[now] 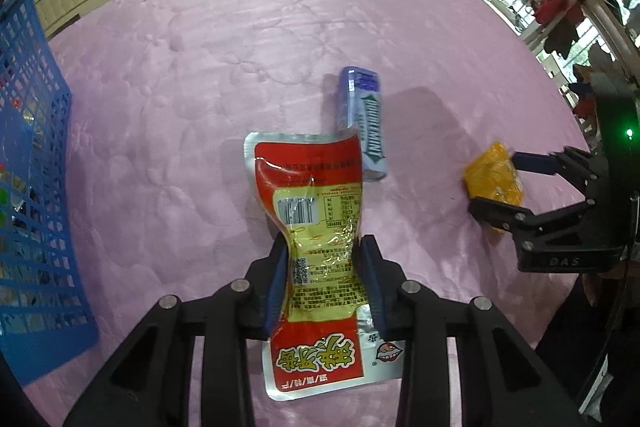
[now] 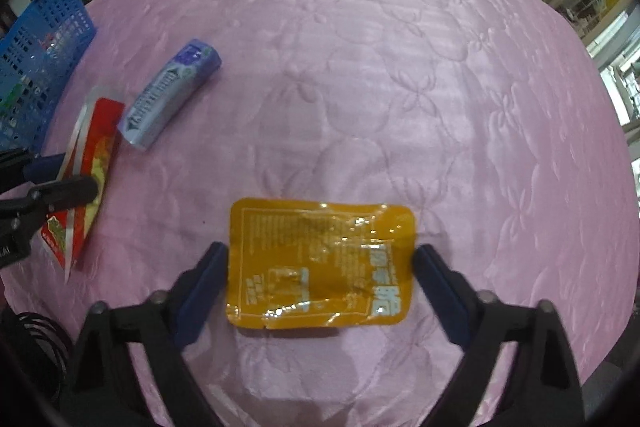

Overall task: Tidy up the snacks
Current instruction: 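Grasp the orange sauce packet with the right tool while the left holds the bag, then carry the snack bag and orange packet over the blue basket with both tools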

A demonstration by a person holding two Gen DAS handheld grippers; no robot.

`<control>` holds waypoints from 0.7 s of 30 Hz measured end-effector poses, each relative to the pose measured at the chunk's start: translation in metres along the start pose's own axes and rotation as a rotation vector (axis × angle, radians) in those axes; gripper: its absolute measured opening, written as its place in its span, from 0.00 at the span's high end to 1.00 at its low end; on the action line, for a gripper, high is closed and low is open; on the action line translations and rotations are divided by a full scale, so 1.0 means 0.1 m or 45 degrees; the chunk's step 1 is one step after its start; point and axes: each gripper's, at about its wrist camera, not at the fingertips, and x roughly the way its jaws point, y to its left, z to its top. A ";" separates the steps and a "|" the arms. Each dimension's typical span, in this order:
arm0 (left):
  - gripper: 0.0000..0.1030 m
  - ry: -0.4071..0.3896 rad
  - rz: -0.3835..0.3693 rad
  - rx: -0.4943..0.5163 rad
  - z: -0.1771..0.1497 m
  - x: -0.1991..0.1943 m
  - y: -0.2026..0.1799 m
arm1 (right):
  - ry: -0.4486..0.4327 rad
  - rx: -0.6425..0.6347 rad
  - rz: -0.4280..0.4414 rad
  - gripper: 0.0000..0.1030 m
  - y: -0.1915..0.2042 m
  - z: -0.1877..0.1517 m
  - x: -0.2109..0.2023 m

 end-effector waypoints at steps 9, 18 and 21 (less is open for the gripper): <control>0.68 -0.036 0.001 0.040 -0.11 -0.12 -0.14 | -0.060 -0.020 0.045 0.48 0.13 -0.12 -0.25; 0.68 -0.043 0.022 0.028 -0.13 -0.16 -0.19 | -0.119 -0.034 0.100 0.78 0.07 -0.17 -0.39; 0.68 -0.055 0.042 0.019 -0.15 -0.22 -0.19 | -0.166 -0.026 0.140 0.84 0.09 -0.19 -0.53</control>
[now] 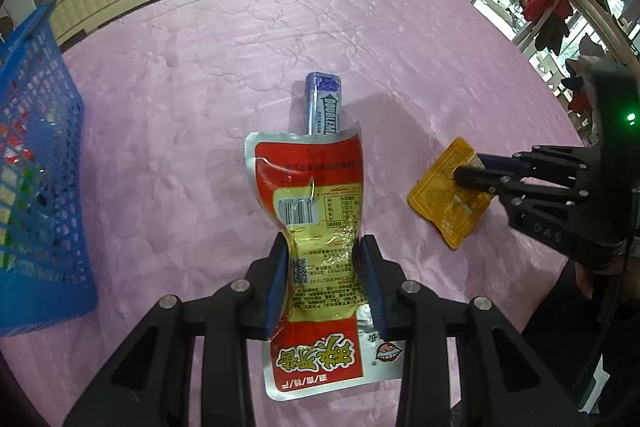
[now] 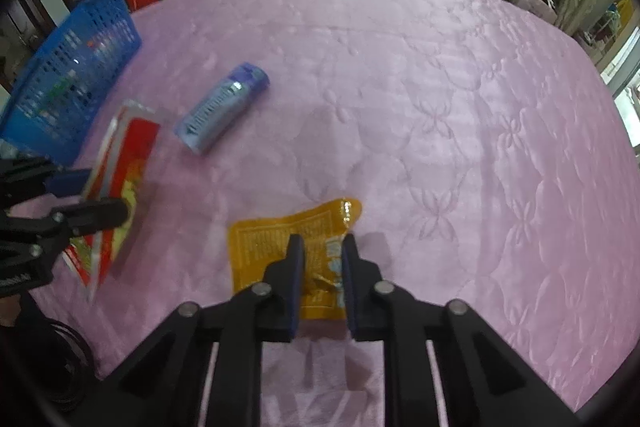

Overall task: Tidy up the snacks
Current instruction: 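Carry the snack bag and orange packet over the blue basket with both tools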

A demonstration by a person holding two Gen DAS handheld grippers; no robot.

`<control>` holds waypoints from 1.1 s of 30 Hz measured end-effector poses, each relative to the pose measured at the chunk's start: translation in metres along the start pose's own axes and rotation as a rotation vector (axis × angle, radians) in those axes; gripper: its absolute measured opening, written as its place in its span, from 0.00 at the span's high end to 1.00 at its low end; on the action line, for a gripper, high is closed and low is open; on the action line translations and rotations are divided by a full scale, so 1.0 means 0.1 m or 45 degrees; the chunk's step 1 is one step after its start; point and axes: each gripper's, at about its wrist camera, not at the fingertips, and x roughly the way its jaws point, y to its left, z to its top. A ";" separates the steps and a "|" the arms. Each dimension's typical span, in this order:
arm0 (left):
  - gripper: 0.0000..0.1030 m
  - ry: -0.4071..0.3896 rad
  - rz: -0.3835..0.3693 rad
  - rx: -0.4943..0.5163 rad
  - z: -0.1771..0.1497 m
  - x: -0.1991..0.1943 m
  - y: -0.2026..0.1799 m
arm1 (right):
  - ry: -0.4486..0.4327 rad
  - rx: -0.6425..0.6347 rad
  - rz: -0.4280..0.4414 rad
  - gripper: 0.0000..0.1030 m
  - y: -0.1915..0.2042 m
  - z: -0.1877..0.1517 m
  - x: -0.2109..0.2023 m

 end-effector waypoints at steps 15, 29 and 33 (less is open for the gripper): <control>0.68 -0.269 0.064 -0.069 0.07 -1.06 0.27 | -0.270 -0.069 0.148 0.89 0.52 0.38 -0.88; 0.68 -0.460 0.207 -0.155 -0.03 -2.00 0.95 | -0.447 -0.258 0.260 0.89 1.37 0.95 -1.35; 0.68 -0.479 0.245 -0.197 -0.10 -2.14 1.19 | -0.468 -0.323 0.293 0.89 1.66 1.07 -1.36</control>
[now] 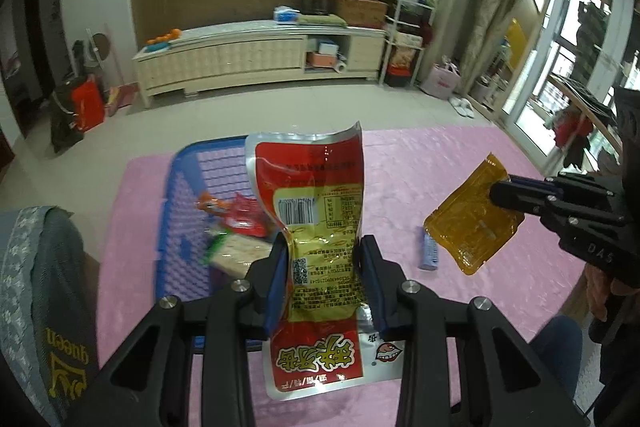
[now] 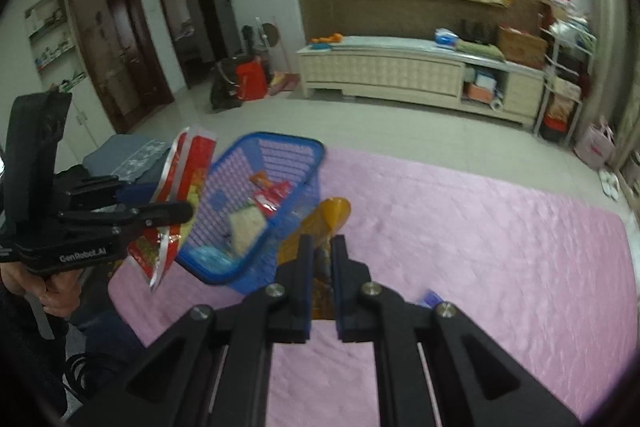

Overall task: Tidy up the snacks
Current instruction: 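Carry the snack bag and orange packet over the blue basket with both tools, then open the right tool to drop the orange packet into the basket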

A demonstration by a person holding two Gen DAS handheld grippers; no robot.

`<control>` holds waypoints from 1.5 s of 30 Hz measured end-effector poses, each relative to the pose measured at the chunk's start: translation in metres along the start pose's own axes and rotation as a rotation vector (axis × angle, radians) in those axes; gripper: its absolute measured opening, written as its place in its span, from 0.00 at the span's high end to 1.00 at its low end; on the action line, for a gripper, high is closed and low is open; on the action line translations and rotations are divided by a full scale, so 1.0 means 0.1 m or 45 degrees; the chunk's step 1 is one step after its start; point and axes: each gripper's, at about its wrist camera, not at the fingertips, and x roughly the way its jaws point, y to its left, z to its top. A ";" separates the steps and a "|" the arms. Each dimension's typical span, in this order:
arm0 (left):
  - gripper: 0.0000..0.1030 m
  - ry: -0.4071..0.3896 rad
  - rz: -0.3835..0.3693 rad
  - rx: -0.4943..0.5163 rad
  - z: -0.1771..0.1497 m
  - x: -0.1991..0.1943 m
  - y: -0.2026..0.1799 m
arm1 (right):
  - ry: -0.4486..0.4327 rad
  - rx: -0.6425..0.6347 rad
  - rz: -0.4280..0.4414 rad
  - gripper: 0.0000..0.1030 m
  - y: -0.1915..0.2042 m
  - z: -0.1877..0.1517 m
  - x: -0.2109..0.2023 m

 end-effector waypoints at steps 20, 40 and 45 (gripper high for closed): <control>0.68 0.025 0.079 -0.116 -0.09 0.03 0.76 | 0.122 -0.147 0.011 0.88 0.49 0.39 1.08; 0.68 0.079 0.101 -0.110 -0.07 0.15 0.68 | 0.144 -0.332 -0.162 0.13 0.61 0.33 1.50; 0.68 0.056 0.086 -0.094 -0.06 0.03 0.59 | 0.071 -0.279 -0.165 0.02 0.59 0.32 1.22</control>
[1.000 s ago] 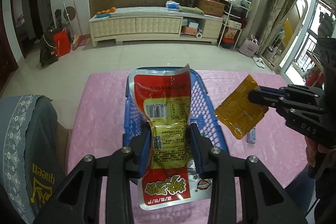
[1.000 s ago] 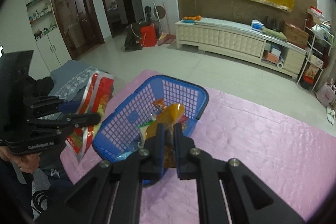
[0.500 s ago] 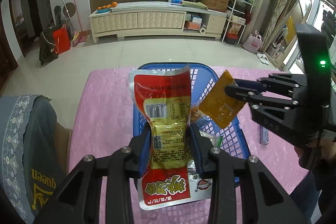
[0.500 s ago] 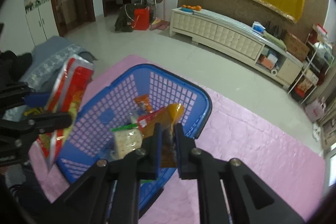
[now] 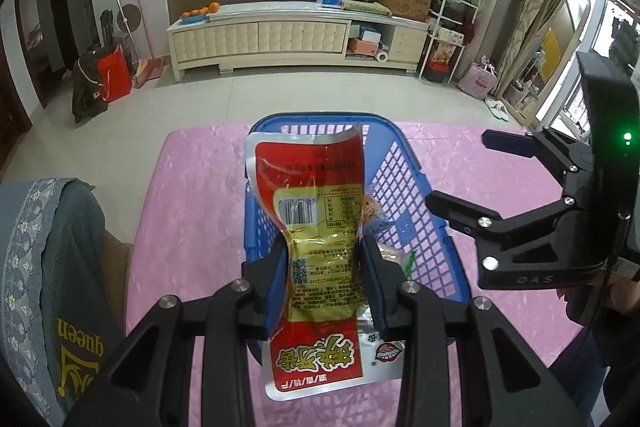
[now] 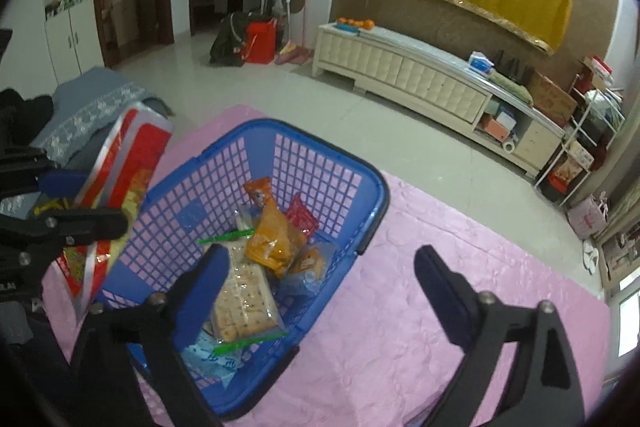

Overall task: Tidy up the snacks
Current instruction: 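Open the right tool to drop the orange packet into the basket, then open the left tool to drop the snack bag into the basket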

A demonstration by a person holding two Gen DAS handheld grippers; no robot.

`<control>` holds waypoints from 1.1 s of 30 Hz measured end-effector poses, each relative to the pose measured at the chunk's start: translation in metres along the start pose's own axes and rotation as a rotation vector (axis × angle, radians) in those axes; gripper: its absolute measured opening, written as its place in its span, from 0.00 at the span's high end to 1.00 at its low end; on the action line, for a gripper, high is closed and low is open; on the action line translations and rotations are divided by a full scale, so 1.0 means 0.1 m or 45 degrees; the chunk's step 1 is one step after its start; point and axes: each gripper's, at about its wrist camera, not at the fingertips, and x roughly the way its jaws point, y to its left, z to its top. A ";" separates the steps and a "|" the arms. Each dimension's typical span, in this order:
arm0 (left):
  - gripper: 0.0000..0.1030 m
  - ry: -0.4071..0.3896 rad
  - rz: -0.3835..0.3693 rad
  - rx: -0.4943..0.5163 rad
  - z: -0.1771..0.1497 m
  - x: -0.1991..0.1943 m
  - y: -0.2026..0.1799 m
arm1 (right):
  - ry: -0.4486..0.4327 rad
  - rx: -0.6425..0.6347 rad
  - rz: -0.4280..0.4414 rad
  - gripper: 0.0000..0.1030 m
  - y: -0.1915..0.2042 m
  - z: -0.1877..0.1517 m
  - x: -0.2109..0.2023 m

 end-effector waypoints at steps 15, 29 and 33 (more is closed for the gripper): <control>0.68 -0.014 -0.044 0.070 0.08 0.05 -0.30 | 0.003 0.173 -0.056 0.00 -0.20 -0.28 -0.40; 0.67 0.081 -0.077 0.095 0.12 0.61 -0.46 | 0.029 0.270 -0.065 0.00 -0.46 -0.55 -0.28; 0.66 0.097 -0.065 0.127 0.08 0.71 -0.51 | 0.038 0.277 -0.046 0.00 -0.48 -0.55 -0.23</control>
